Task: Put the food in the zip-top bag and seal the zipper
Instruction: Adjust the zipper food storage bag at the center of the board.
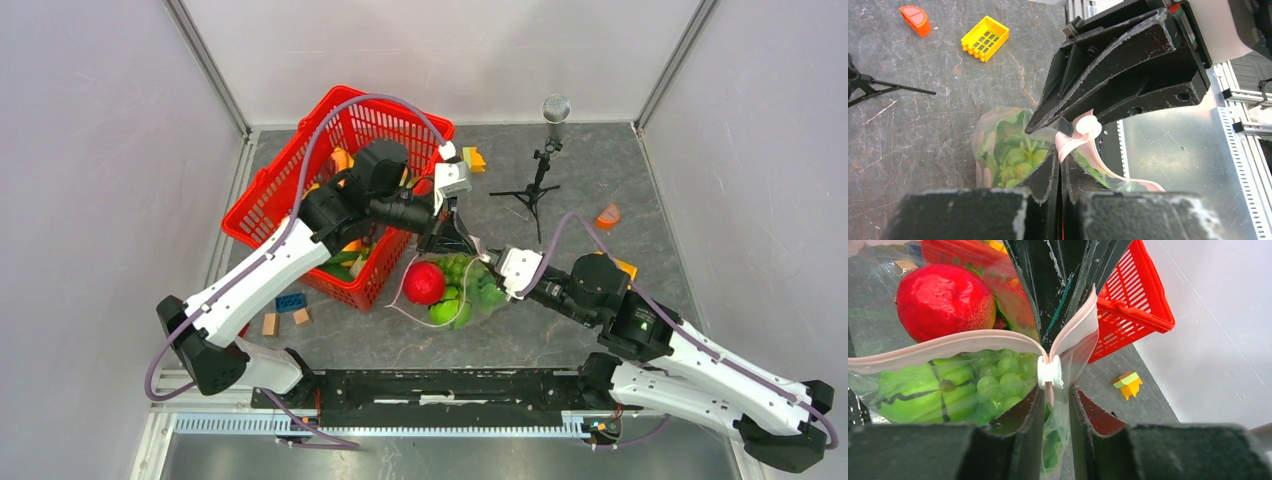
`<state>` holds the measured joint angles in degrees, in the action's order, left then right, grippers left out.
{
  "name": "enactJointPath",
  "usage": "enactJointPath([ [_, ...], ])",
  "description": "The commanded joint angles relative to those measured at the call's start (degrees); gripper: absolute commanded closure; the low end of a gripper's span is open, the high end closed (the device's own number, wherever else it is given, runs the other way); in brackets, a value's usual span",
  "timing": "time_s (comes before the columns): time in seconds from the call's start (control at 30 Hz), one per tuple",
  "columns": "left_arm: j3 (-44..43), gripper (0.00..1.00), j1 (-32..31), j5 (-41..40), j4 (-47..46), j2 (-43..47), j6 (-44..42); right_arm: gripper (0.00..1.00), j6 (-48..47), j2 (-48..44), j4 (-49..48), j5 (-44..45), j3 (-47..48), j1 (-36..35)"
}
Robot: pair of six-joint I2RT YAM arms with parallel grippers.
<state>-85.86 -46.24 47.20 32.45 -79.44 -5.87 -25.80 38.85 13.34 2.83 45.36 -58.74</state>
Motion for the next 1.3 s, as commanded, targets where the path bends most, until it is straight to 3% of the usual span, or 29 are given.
enactJointPath([
  [0.0, -0.22, 0.98, 0.18, 3.21, -3.14, 1.26, 0.51, 0.75, 0.09, -0.17, -3.22, 0.01, 1.53, 0.38],
  [0.07, -0.14, 0.98, 0.31, 3.17, -3.02, 1.36, 0.22, 0.83, 0.22, -0.45, -3.32, 0.55, 1.40, 0.43],
  [0.13, -0.10, 0.98, 0.42, 3.23, -2.54, 1.38, -0.10, 0.99, 0.55, -1.06, -3.86, 1.39, 1.14, 0.38],
  [0.33, -0.03, 0.96, 0.71, 3.01, -1.95, 1.47, -0.37, 1.00, 2.07, -3.24, -4.68, 3.03, 0.61, 0.47],
  [0.43, -0.30, 0.75, 0.71, 0.28, -1.79, 1.28, 0.38, 1.00, 5.04, -3.95, -4.73, 5.14, 1.07, 0.47],
  [0.5, -0.59, 0.40, 0.80, -2.10, -1.68, 1.30, 1.08, 1.00, 7.39, -4.08, -4.47, 6.49, 1.48, 0.47],
  [0.53, -0.71, 0.30, 0.88, -3.26, -2.00, 1.57, 1.65, 1.00, 8.80, -4.05, -4.41, 6.96, 1.63, 0.47],
  [0.73, 0.30, 0.10, 1.63, -13.57, -1.95, 5.72, 3.14, 1.00, 14.87, -2.89, -3.63, 11.88, 2.36, 0.47],
  [0.87, 2.53, 0.00, 1.85, -23.51, 0.33, 9.78, 4.10, 1.00, 17.58, -2.06, -4.03, 18.69, 3.21, 0.47],
  [1.07, 10.02, 0.00, 1.85, -32.34, 2.18, 16.43, 8.92, 1.00, 19.29, 1.73, -1.93, 25.44, 4.38, 0.48],
  [1.27, 19.63, 0.01, 1.85, -39.55, -1.26, 22.52, 13.53, 1.00, 19.56, 0.43, -4.50, 24.67, 2.23, 0.47],
])
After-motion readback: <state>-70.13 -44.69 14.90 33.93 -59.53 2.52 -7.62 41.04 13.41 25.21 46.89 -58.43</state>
